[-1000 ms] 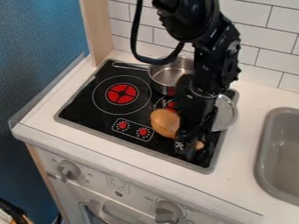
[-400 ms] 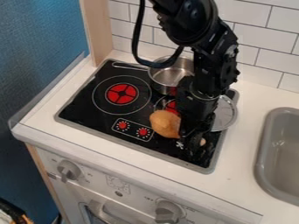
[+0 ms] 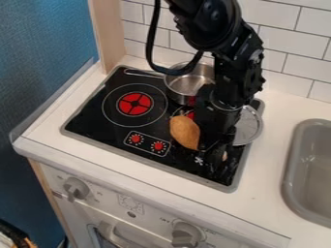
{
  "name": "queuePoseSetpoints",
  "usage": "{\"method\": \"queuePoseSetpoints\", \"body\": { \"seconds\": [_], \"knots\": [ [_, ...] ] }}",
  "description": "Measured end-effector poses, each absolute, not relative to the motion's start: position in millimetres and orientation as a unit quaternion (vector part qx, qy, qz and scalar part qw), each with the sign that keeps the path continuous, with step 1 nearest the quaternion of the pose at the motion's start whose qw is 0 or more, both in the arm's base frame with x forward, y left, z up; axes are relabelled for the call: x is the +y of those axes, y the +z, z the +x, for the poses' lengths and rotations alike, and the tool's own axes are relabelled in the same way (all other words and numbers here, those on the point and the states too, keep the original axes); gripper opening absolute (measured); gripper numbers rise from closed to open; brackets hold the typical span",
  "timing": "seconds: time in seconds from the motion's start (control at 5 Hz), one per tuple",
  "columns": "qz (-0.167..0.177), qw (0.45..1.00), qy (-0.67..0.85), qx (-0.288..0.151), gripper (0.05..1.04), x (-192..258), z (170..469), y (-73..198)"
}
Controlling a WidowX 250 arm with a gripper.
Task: Put the chicken drumstick inside the silver pot
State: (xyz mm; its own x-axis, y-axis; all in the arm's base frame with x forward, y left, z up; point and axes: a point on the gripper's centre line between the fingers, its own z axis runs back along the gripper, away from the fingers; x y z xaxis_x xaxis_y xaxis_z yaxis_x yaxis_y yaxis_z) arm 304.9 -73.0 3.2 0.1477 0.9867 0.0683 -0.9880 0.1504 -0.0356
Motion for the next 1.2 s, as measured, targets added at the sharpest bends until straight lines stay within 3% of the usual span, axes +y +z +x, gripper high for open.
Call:
{"method": "queuePoseSetpoints", "body": {
  "seconds": [0.4,0.6,0.8,1.2],
  "knots": [
    [-0.014,0.735,0.677,-0.027,0.239,-65,312,44],
    [-0.029,0.728,0.684,-0.025,0.239,-60,332,74],
    [-0.045,0.742,0.669,-0.009,0.239,-57,362,86],
    [-0.03,0.763,0.645,0.019,0.239,-61,402,62]
  ]
}}
